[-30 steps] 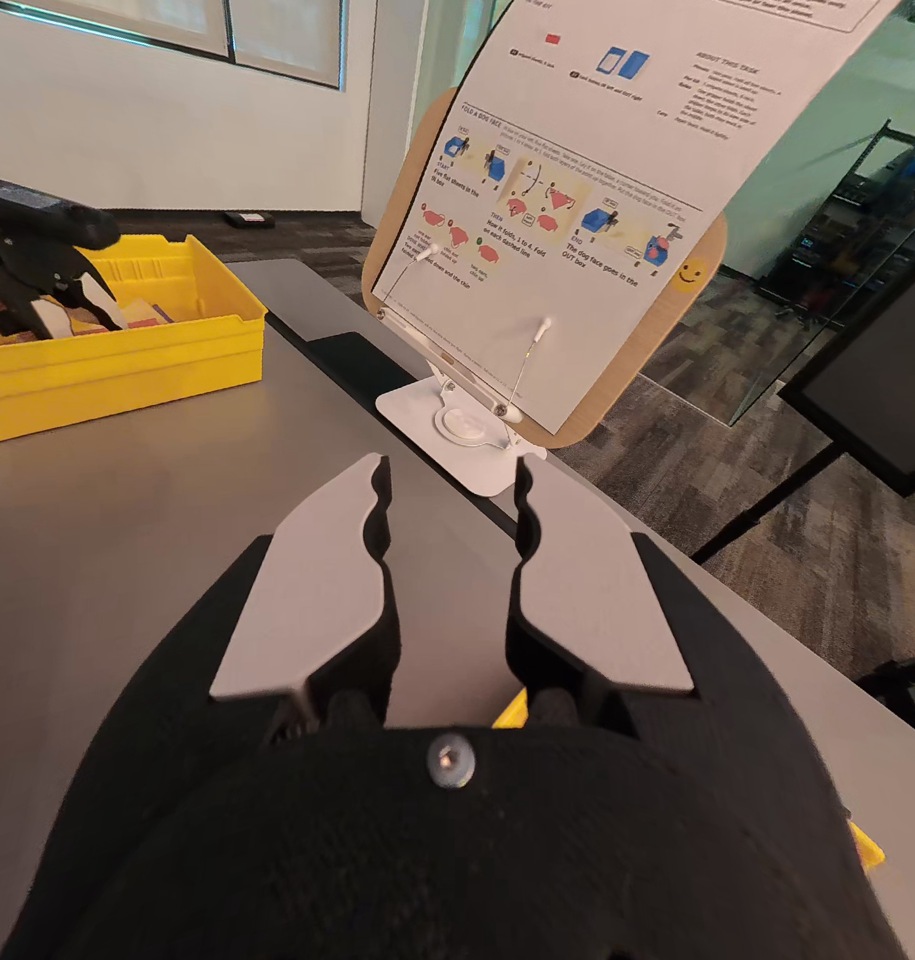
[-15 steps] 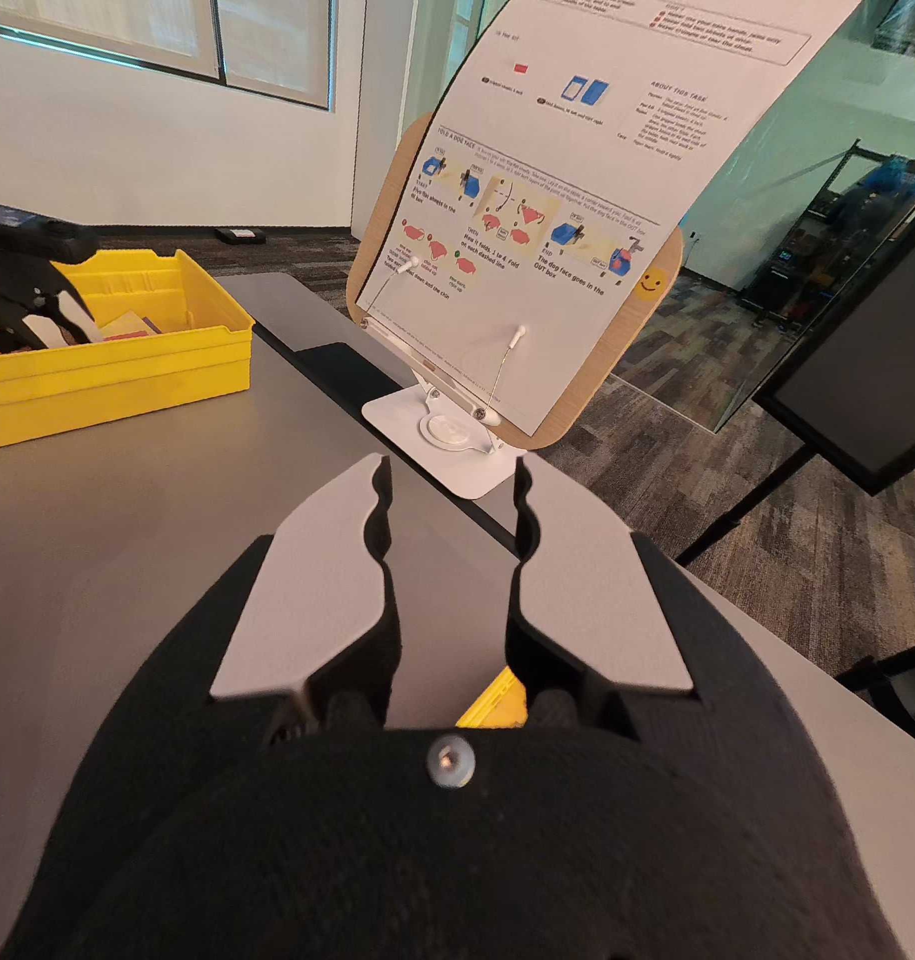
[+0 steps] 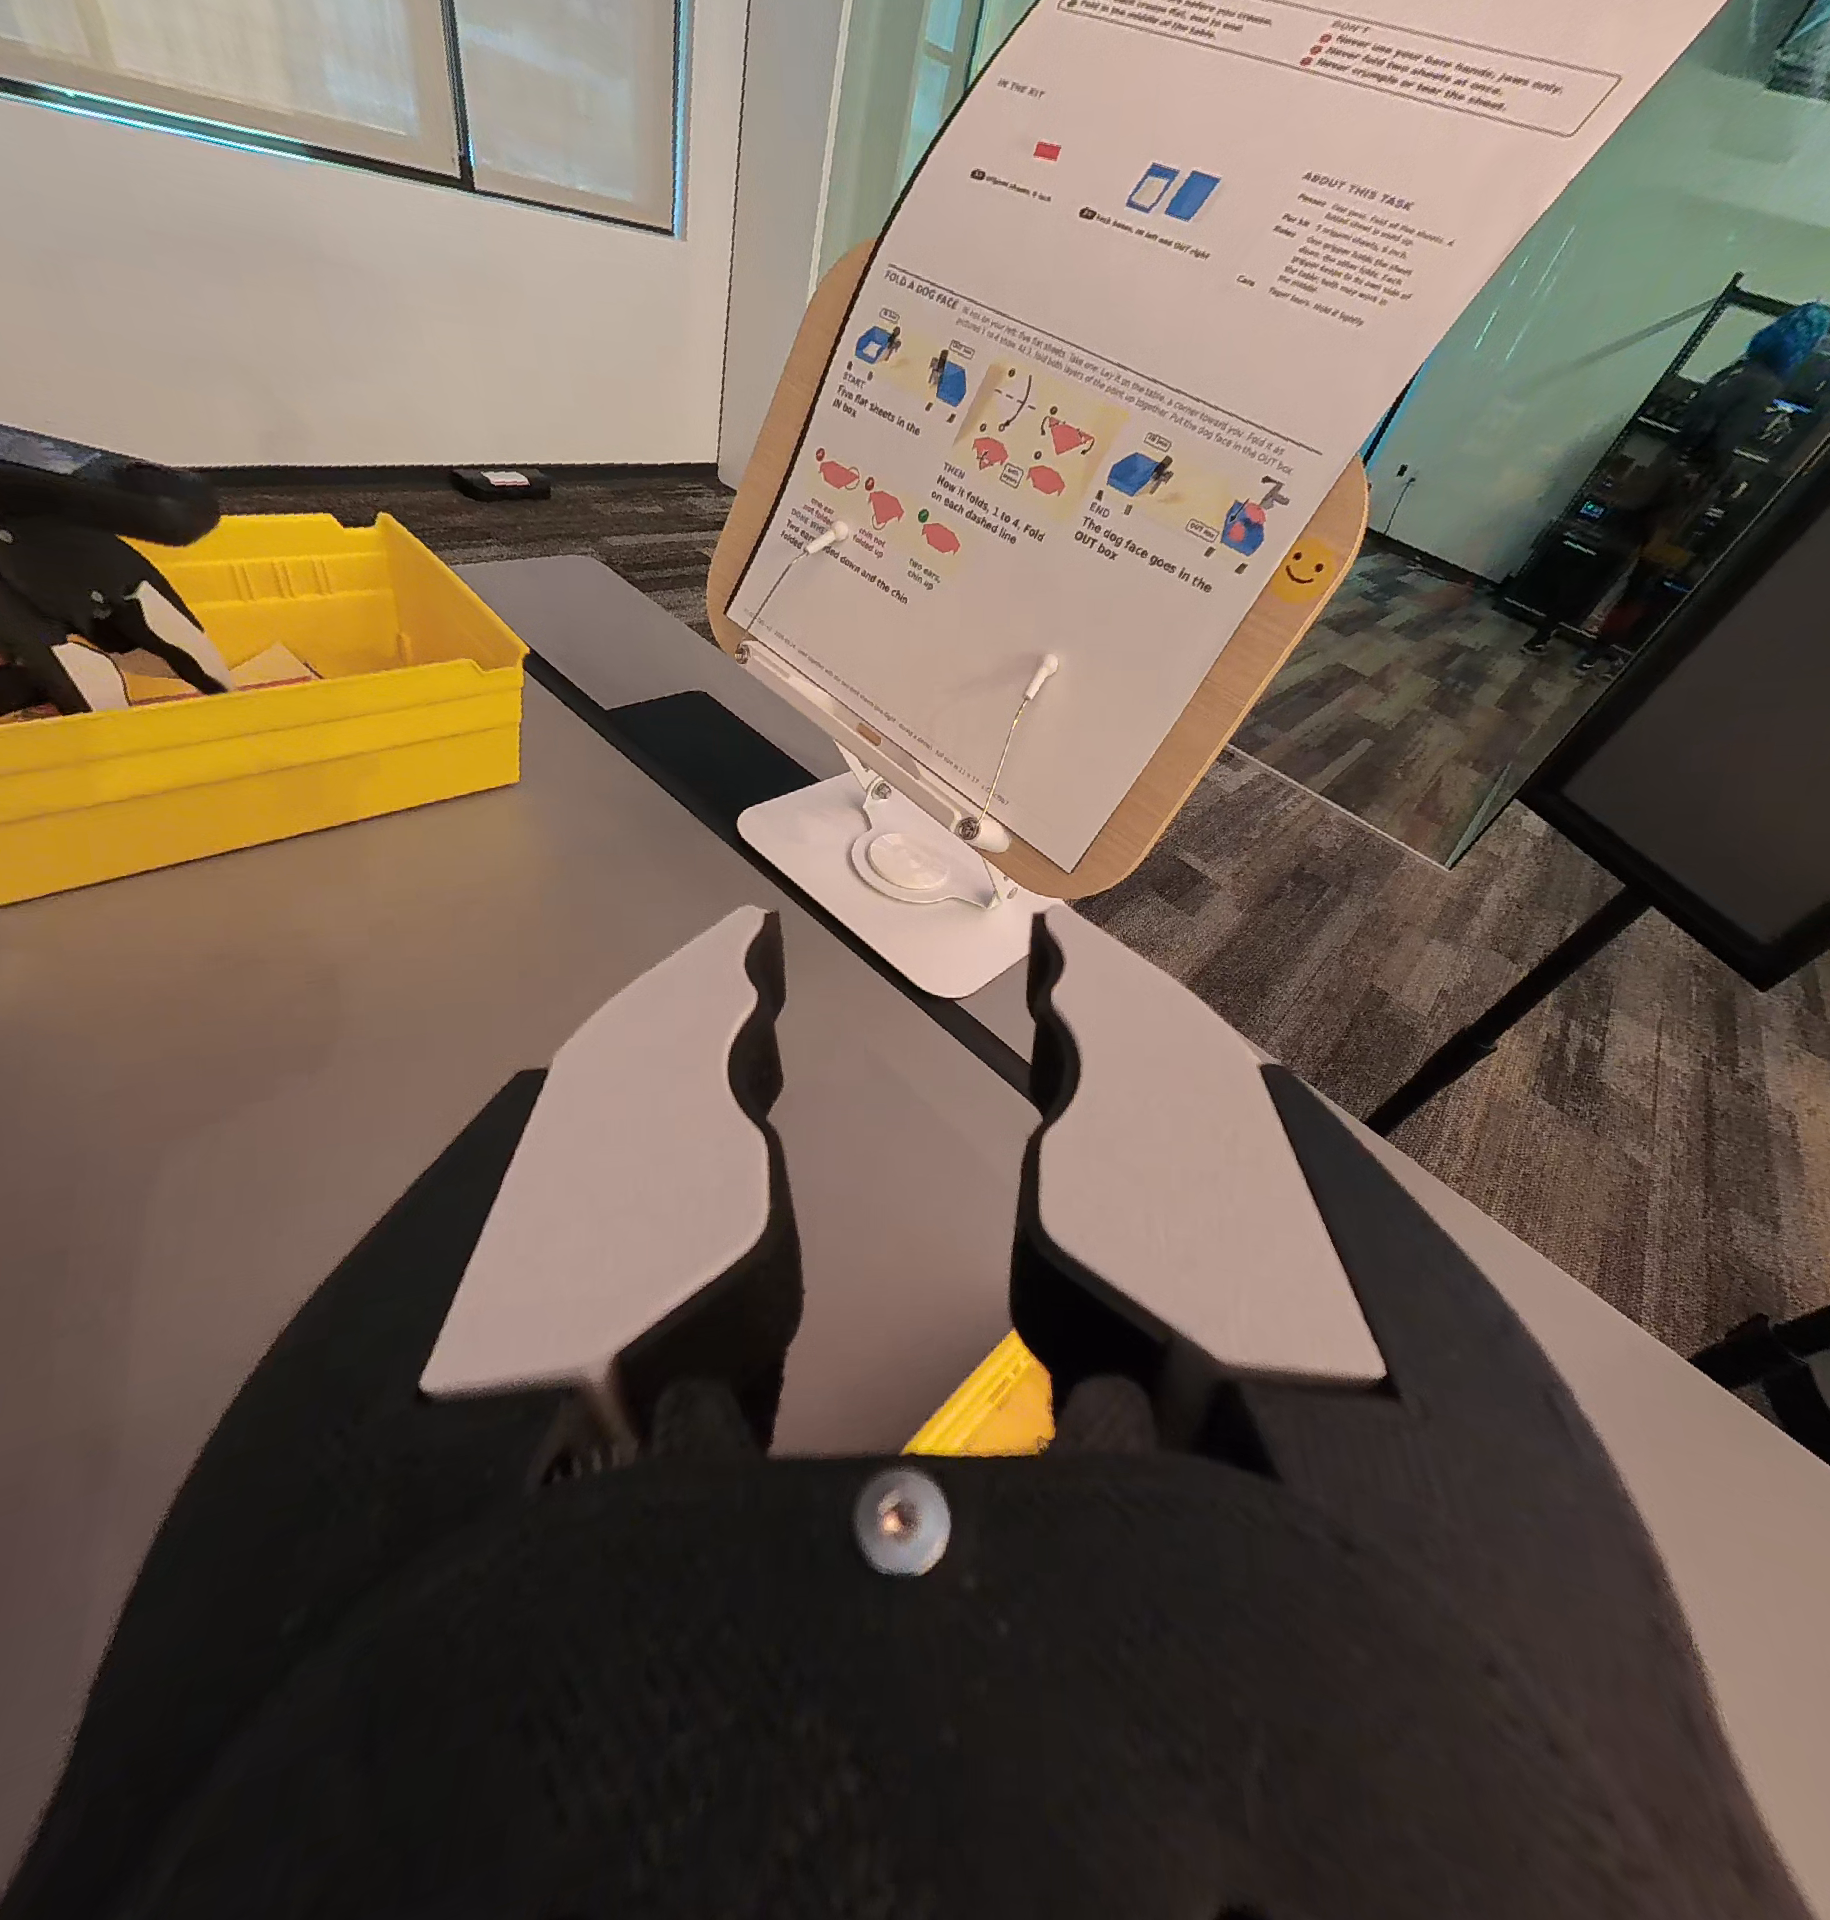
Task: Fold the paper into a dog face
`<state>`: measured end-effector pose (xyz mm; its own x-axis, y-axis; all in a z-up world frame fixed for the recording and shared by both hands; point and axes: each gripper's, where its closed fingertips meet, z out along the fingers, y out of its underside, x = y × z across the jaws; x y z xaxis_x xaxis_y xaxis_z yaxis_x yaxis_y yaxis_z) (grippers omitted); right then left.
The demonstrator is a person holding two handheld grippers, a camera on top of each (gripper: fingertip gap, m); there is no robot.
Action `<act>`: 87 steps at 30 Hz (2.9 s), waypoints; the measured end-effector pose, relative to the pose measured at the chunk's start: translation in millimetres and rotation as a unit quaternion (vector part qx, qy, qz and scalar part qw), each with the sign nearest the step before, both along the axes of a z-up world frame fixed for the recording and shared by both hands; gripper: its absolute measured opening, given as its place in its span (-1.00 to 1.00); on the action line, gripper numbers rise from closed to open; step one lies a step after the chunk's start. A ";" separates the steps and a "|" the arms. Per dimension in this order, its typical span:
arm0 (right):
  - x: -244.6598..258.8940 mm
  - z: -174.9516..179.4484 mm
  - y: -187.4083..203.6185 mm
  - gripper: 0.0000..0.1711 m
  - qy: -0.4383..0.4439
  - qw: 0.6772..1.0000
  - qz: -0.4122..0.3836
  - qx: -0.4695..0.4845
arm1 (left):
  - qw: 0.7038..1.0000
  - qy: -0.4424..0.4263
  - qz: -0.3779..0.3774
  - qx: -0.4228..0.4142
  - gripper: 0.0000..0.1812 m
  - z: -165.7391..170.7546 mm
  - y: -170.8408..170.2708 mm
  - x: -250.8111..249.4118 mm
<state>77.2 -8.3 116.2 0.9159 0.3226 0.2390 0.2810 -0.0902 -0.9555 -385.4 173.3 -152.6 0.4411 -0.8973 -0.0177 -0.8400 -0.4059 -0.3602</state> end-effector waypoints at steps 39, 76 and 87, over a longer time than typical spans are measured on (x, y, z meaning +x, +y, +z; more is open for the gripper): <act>0.7 0.0 -1.7 -0.46 0.010 1.000 0.008 -0.001 | 0.984 -0.122 0.038 0.127 -0.74 145.0 -5.7 -2.4; 132.6 11.0 -61.3 -0.49 0.088 0.988 -0.119 0.054 | 0.939 -0.256 -0.119 0.194 -0.70 136.1 -194.4 221.6; 136.9 8.4 -62.0 -0.49 0.093 0.986 -0.127 0.045 | 0.943 -0.237 -0.110 0.206 -0.68 125.8 -183.7 218.0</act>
